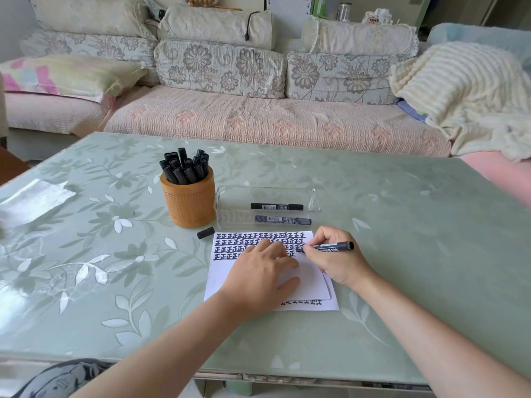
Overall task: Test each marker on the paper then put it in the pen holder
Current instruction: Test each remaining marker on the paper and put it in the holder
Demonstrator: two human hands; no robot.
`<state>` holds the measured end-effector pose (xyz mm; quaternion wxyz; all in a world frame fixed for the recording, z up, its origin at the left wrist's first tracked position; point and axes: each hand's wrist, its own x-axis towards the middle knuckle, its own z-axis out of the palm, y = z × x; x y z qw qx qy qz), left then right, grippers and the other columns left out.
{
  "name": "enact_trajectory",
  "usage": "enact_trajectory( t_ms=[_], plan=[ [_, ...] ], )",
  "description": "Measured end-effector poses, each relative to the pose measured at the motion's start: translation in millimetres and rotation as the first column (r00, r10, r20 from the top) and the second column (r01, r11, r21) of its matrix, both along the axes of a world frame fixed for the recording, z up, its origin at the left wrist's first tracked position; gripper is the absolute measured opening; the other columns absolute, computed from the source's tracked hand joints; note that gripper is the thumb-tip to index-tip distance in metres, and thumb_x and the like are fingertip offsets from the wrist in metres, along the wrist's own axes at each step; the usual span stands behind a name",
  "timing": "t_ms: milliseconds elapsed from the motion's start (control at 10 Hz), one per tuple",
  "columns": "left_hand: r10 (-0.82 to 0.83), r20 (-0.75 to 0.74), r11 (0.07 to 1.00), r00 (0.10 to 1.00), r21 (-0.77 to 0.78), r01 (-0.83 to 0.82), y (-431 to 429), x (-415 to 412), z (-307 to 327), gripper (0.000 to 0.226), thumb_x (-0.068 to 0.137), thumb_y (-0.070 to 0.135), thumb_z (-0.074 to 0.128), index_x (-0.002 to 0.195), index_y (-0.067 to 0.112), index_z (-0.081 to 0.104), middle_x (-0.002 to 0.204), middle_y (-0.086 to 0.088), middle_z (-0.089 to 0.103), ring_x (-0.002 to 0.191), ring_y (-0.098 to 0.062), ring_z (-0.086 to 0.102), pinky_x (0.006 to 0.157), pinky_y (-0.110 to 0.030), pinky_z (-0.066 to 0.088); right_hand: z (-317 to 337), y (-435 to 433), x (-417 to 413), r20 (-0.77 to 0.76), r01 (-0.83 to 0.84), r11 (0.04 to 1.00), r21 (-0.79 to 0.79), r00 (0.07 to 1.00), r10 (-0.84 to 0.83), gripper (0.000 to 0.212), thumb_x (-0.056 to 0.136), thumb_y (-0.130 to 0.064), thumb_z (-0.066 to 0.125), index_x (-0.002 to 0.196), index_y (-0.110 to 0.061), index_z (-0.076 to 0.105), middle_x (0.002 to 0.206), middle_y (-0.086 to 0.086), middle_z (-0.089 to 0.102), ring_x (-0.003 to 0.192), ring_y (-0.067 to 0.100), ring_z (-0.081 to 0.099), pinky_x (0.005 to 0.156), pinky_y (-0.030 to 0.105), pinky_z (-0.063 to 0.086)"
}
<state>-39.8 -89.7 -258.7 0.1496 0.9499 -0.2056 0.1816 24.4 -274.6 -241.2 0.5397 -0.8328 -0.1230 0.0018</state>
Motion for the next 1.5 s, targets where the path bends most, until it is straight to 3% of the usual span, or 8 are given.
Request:
enact_trajectory(
  t_ms=[300,500,700,900,1200,1400,1500],
  plan=[
    [0.013,-0.016,1.000,1.000,0.004,-0.012,0.3,0.7,-0.2,0.030,0.087,0.051,0.050,0.104,0.033,0.067,0.096,0.009,0.055,0.087,-0.019,0.050,0.073,-0.038,0.049,-1.1,-0.7,-1.6,0.052,-0.046,0.998,-0.042,0.998,0.048,0.032,0.079,-0.007,0.070,0.058,-0.023,0.052,0.054,-0.019,0.054,0.051,0.000,0.044,0.052,0.015,0.032],
    [0.012,-0.022,1.000,1.000,0.007,-0.012,0.5,0.8,-0.1,0.030,0.087,0.052,0.049,0.104,0.035,0.066,0.096,0.010,0.054,0.087,-0.019,0.048,0.073,-0.037,0.048,-0.9,-1.3,-2.1,0.056,-0.054,0.998,-0.015,0.997,0.055,0.036,0.080,-0.001,0.066,0.058,-0.022,0.046,0.051,-0.016,0.047,0.046,0.002,0.038,0.045,0.012,0.030],
    [0.016,-0.034,1.000,0.999,0.010,-0.016,0.9,1.2,0.1,0.030,0.087,0.053,0.049,0.105,0.036,0.065,0.097,0.010,0.053,0.087,-0.018,0.047,0.073,-0.038,0.047,-1.6,-3.1,-0.3,0.064,-0.094,0.995,-0.035,0.993,0.096,0.036,0.078,0.000,0.067,0.056,-0.022,0.048,0.053,-0.015,0.047,0.051,0.005,0.039,0.050,0.020,0.031],
    [0.022,-0.040,1.000,0.999,0.013,-0.021,0.4,1.1,0.7,0.032,0.086,0.054,0.048,0.106,0.036,0.065,0.098,0.010,0.054,0.087,-0.018,0.047,0.073,-0.037,0.048,-1.3,-1.9,-1.2,0.089,-0.096,0.995,-0.021,0.991,0.097,0.042,0.078,0.002,0.064,0.056,-0.027,0.045,0.053,-0.017,0.044,0.051,0.001,0.036,0.050,0.016,0.029],
    [0.021,-0.027,1.000,0.999,0.000,-0.021,0.2,0.6,0.3,0.032,0.086,0.053,0.049,0.105,0.035,0.067,0.097,0.010,0.054,0.086,-0.018,0.047,0.072,-0.037,0.048,-2.0,-4.0,-0.6,0.045,-0.154,0.987,-0.035,0.987,0.156,0.034,0.078,0.000,0.065,0.059,-0.023,0.049,0.057,-0.014,0.049,0.055,0.008,0.042,0.054,0.024,0.032],
    [0.015,-0.018,1.000,1.000,-0.006,-0.015,0.7,1.3,-0.2,0.031,0.086,0.053,0.049,0.105,0.035,0.067,0.097,0.010,0.054,0.087,-0.017,0.047,0.071,-0.035,0.047,0.3,-3.0,-1.1,0.044,-0.136,0.990,-0.032,0.990,0.137,0.030,0.074,-0.003,0.064,0.058,-0.022,0.047,0.055,-0.015,0.048,0.053,0.006,0.040,0.051,0.022,0.031],
    [0.007,-0.004,1.000,1.000,-0.015,-0.007,1.3,0.9,-1.1,0.031,0.085,0.053,0.050,0.105,0.036,0.067,0.097,0.010,0.054,0.087,-0.018,0.048,0.070,-0.033,0.046,1.0,-3.1,1.9,0.015,-0.094,0.994,0.049,0.996,0.093,0.032,0.073,-0.001,0.061,0.056,-0.022,0.044,0.052,-0.014,0.044,0.049,0.010,0.036,0.047,0.024,0.028]
  ],
)
